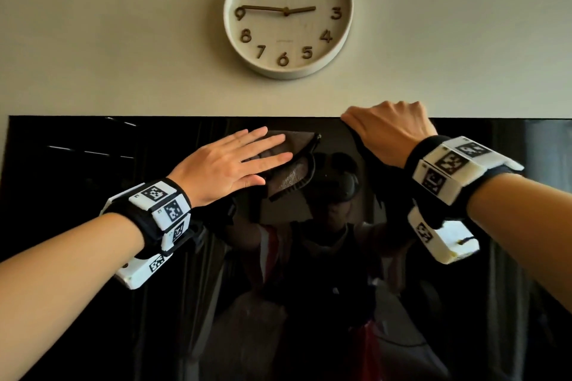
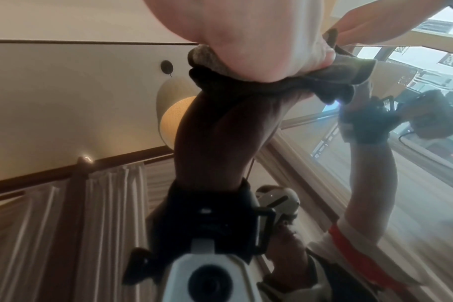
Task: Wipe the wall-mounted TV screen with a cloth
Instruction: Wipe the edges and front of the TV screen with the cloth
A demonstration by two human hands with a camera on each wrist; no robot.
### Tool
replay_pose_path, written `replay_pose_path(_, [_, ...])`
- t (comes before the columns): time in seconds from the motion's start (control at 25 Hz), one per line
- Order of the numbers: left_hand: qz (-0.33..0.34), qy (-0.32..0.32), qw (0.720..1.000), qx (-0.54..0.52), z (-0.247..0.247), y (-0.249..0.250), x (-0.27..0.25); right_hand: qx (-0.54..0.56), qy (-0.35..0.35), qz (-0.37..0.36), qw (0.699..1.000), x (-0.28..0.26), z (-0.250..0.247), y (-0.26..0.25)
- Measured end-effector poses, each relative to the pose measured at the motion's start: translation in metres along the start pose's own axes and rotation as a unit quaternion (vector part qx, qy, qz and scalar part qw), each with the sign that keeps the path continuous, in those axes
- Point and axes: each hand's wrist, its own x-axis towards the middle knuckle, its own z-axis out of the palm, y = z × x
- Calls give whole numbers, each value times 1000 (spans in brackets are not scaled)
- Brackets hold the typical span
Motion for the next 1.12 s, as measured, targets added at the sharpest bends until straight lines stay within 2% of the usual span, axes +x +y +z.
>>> replay_pose_path(0.12, [16,13,1000,-6,3,-17,-8,1,-9,36,999,-1,-4,-7])
replay_pose_path(0.28, [29,30,999,-27,10,1,22,1,-19,75,997,-3,-6,-13])
replay_pose_path(0.56, [54,30,998,-18,8,-62,-44,14,-41,118,992,-2,-13,-26])
replay_pose_path(0.64, [47,32,998,-25,9,-56,-39,36,-31,105,993,5,-17,-42])
replay_pose_path(0.72, [45,27,998,-28,8,-53,-38,45,-20,60,997,23,-17,-70])
replay_pose_path(0.84, [52,20,998,-22,7,-69,-63,44,-14,18,999,53,-16,-110])
replay_pose_path(1.0, [38,20,999,-16,6,-85,-92,26,-16,38,999,56,-14,-117])
replay_pose_path(1.12, [25,24,999,-21,8,-67,-67,17,-22,45,999,56,-16,-119])
